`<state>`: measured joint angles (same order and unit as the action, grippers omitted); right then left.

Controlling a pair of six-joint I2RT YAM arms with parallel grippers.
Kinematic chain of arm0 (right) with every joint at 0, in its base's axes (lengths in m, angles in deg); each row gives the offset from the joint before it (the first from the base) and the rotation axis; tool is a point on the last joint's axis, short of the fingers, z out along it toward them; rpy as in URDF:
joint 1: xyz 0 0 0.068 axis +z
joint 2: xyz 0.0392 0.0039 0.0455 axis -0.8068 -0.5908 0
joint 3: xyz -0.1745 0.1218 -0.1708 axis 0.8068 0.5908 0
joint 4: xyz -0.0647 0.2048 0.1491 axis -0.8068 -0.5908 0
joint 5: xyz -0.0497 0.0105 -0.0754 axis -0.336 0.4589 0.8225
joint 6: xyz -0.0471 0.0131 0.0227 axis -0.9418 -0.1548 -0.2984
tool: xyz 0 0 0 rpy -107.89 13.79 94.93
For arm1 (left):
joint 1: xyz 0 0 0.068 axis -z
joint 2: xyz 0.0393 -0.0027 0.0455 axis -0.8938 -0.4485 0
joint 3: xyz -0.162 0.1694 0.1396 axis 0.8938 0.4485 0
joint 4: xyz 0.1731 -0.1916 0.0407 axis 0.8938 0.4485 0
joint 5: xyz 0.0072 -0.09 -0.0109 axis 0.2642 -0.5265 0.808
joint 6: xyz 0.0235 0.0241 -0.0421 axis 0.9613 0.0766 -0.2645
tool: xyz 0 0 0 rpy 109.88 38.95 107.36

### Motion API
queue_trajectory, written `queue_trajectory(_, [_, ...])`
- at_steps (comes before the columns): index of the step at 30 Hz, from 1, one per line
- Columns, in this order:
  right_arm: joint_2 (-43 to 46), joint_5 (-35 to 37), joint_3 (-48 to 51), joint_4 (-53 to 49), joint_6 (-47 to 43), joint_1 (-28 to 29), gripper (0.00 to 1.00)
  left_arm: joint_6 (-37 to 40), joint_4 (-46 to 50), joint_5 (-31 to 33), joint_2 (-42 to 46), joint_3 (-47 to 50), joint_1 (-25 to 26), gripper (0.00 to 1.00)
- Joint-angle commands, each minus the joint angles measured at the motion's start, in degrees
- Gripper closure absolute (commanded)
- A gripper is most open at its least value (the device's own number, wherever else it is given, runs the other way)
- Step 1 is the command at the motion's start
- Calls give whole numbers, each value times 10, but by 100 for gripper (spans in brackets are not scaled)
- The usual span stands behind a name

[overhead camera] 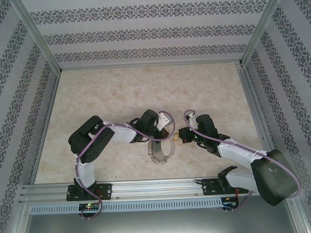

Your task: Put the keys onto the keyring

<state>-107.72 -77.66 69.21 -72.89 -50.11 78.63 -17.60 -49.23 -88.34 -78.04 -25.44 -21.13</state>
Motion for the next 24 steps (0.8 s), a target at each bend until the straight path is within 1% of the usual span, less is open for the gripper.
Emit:
queue_trajectory(1, [3,-4,4,-1,5,-4,100,10,-3,4,-9,0,-8,100])
queue_trajectory(5, [4,-5,5,-1,3,-5,100,10,-7,-2,8,6,-8,100])
queue_trajectory(14, [28,-8,4,-5,8,-6,100,16,-15,-16,116,65,-8,100])
queue_trajectory(17, [31,-11,4,-5,9,-7,100,18,-8,-10,139,75,-8,100])
queue_trajectory(19, [28,-11,5,-3,9,-7,100,16,0,8,143,74,-8,100])
queue_trajectory(20, [27,-11,5,-2,9,-7,100,15,10,18,140,68,-8,89])
queue_trajectory(21, [24,-11,5,-1,9,-6,100,17,24,25,135,60,-8,80])
queue_trajectory(24, [18,-10,4,2,10,-7,100,19,56,22,112,30,-8,68])
